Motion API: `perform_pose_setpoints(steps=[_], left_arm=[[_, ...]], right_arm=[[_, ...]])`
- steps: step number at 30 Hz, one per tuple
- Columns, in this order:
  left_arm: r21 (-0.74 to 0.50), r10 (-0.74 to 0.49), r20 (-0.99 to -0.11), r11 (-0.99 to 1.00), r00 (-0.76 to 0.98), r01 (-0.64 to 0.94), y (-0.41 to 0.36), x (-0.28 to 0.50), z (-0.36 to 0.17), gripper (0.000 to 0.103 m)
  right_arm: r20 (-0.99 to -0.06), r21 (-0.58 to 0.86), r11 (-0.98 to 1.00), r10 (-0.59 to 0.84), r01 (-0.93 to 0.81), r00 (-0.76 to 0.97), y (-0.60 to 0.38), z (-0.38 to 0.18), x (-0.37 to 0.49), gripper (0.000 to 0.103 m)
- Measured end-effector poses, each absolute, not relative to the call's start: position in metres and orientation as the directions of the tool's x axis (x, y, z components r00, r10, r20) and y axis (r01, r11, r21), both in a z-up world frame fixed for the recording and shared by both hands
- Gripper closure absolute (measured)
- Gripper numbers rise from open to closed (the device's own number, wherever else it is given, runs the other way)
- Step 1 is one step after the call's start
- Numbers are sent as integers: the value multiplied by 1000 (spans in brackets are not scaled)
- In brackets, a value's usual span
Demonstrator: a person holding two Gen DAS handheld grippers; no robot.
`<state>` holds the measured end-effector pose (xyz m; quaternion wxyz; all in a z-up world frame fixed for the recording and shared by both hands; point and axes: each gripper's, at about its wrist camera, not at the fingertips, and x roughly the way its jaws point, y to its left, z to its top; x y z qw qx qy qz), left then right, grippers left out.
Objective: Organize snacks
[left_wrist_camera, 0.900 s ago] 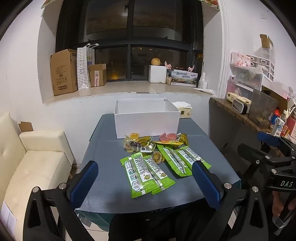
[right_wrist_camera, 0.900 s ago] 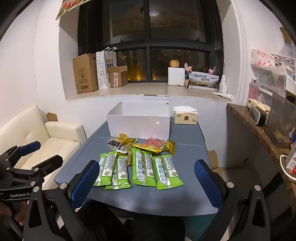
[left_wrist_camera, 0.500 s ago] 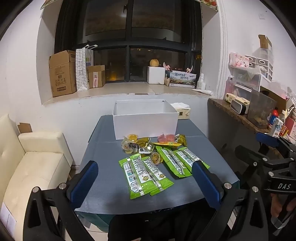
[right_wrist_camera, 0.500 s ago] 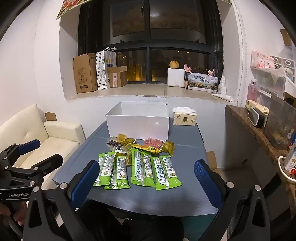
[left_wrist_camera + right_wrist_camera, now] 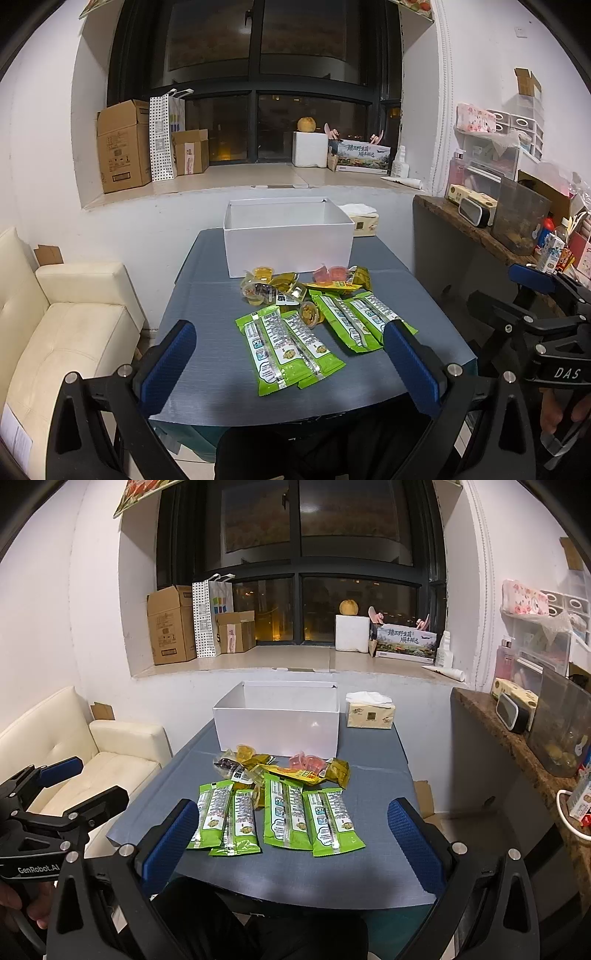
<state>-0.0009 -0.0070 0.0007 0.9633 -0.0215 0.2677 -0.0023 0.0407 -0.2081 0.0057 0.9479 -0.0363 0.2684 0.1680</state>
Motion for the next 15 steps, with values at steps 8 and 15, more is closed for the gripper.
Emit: perform_pose_setpoints(steps=[8,15], left_arm=[[-46,-20,-516,999,856,-4,-5,-1,1,0],[-47,-21,-519,999,854,-4,-4,0,1,0]], right_arm=[[-523,24,940,303,-342,797,-207,6,40,0],[-526,22,940,301,-341,795,-207,6,39,0]])
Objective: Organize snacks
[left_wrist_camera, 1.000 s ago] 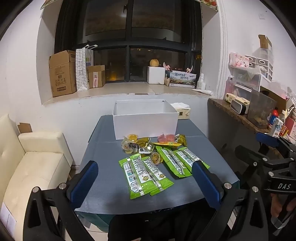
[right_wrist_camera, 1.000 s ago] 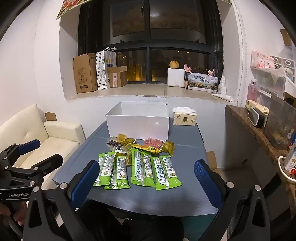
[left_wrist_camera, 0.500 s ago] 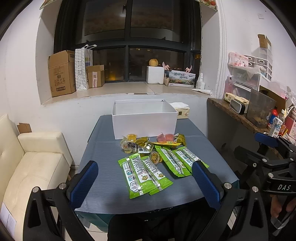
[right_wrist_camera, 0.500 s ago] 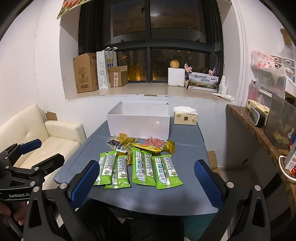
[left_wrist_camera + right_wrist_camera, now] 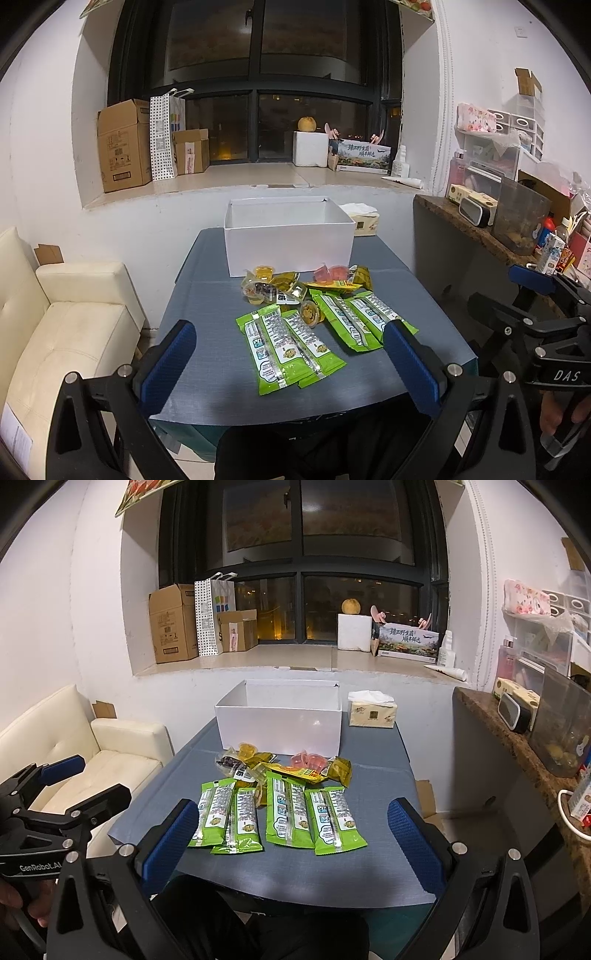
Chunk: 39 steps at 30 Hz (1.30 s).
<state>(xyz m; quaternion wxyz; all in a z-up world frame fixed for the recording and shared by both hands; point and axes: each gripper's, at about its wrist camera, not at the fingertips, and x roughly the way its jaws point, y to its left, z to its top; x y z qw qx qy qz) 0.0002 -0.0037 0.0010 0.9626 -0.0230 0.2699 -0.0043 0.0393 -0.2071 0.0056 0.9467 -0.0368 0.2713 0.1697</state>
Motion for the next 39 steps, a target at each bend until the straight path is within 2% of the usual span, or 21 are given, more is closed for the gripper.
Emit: perform_pose_setpoints(steps=[39], left_arm=[[-46,-24,-520,999,854,1,-7,0,-1,0]], right_arm=[[-527,28,939,304,-342,793,-205,6,37,0]])
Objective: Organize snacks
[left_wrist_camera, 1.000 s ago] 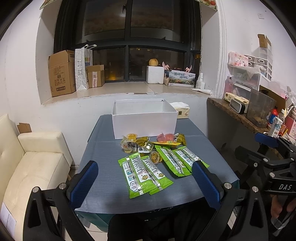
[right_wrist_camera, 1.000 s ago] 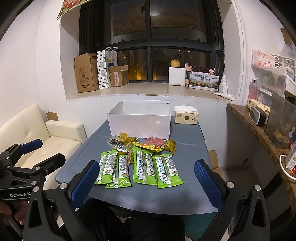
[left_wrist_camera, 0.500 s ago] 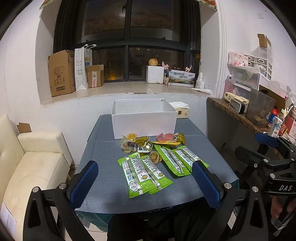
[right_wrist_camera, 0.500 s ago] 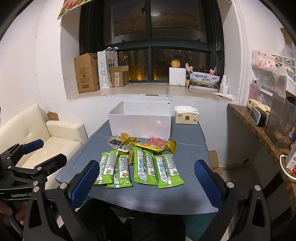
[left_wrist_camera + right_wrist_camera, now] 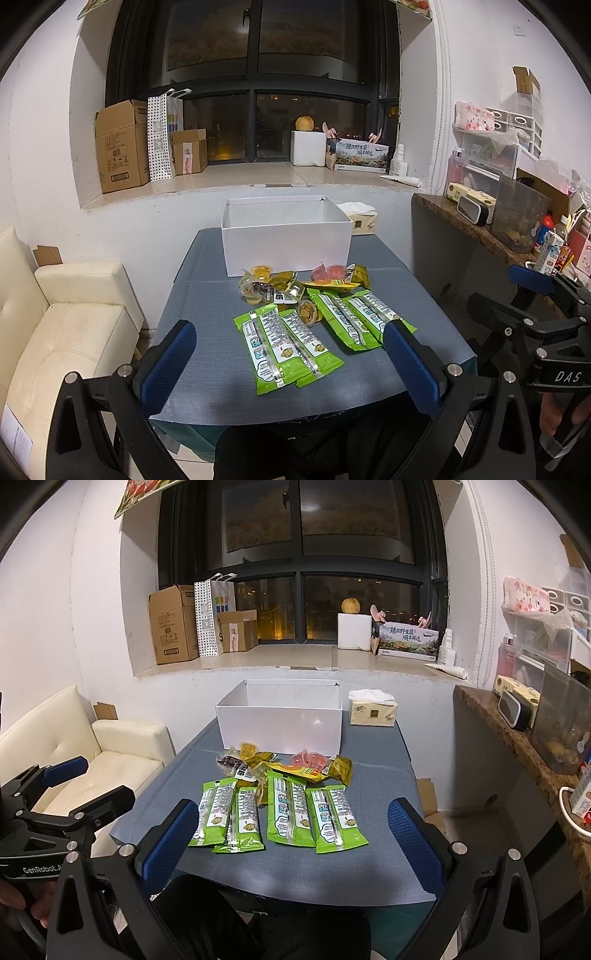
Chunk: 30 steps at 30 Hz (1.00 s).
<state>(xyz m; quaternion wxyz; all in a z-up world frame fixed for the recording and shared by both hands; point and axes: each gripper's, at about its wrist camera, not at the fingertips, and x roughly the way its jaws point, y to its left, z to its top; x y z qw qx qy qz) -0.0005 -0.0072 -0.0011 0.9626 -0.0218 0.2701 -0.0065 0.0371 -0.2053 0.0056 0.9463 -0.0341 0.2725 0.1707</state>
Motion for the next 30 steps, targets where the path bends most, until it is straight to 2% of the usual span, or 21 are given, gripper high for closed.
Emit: perform_pose_setpoints(steps=[13,20,23,27,30], left_arm=[[-48,-21,-527,999,850,-5,-7,1,-5,0],[-62,-24,-543,998,840,-12,-1,9,-15,0],[-70,-34,-551,998,834,-5,1,14,-20,0],[-71,-36,-567,997,823,-5,4,22,-29,0],[-73,-35,-582,997,812,-10,9,31,-38,0]], right_arm=[[-531,37,936,314,-349,787,-206,3,38,0],[-547,128,907,401,-401,735,-211,-11,60,0],[-562,108,904,399,-415,724,-207,-20,83,0],[-571,13,894,375,-448,730,-195,-33,115,0],[-624,-8,884,360,-467,693,-186,-47,146,0]])
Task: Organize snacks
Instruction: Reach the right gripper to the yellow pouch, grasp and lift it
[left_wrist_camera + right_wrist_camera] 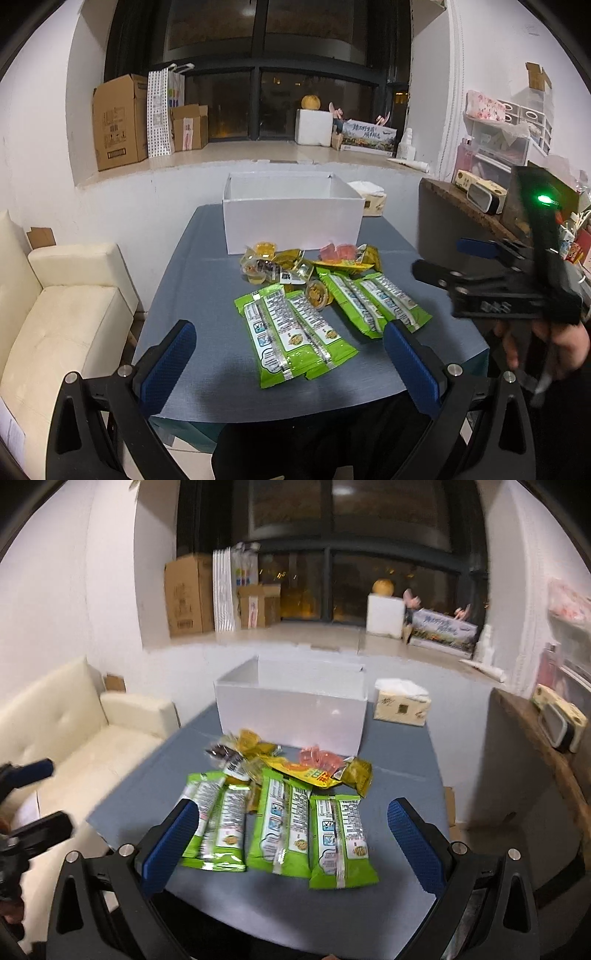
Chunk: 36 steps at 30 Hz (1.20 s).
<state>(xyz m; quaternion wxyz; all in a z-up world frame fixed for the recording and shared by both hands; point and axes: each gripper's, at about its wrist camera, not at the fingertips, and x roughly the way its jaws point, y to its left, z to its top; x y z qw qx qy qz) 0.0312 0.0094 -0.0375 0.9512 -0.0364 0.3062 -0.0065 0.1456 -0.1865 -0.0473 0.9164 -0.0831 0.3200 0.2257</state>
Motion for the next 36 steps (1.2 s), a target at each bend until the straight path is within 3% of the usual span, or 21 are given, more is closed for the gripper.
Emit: perform_pose_setpoints(steps=[13,16,23,28,31,32,34,36], left_arm=[[-75,-14,-655,996,755,-46,33,102,-72,0],[-73,-22,-661,997,750,-35,32,110,-76,0],[-69,-36,-675,997,737,-15,31,119,-86,0],[-79,-46,-677,997,734,-11,28,122,-88,0],[-71,-39,-679,997,733,-13,27,122,-87,0],[-71,-39,-676,997,736,-13,28,121,-87,0],[-73,-37,-674,997,738,-16,29,120,-86,0],[-74,-31,-676,997,736,-27,32,121,-87,0]], right_arm=[[-761,-19,878,297,-478,576,-154,-133,282,0],[-785,-35,869,281,-493,552,-145,-148,303,7],[-803,-4,833,327,-553,499,-131,-160,312,7],[-804,-60,812,306,-581,510,-118,-159,309,7],[-813,-144,819,222,-555,539,-107,-165,317,8],[-821,-126,825,225,-550,526,-108,-167,322,11],[-838,-92,829,235,-551,493,-106,-171,329,25],[-851,-96,826,221,-556,476,-105,-177,337,54]])
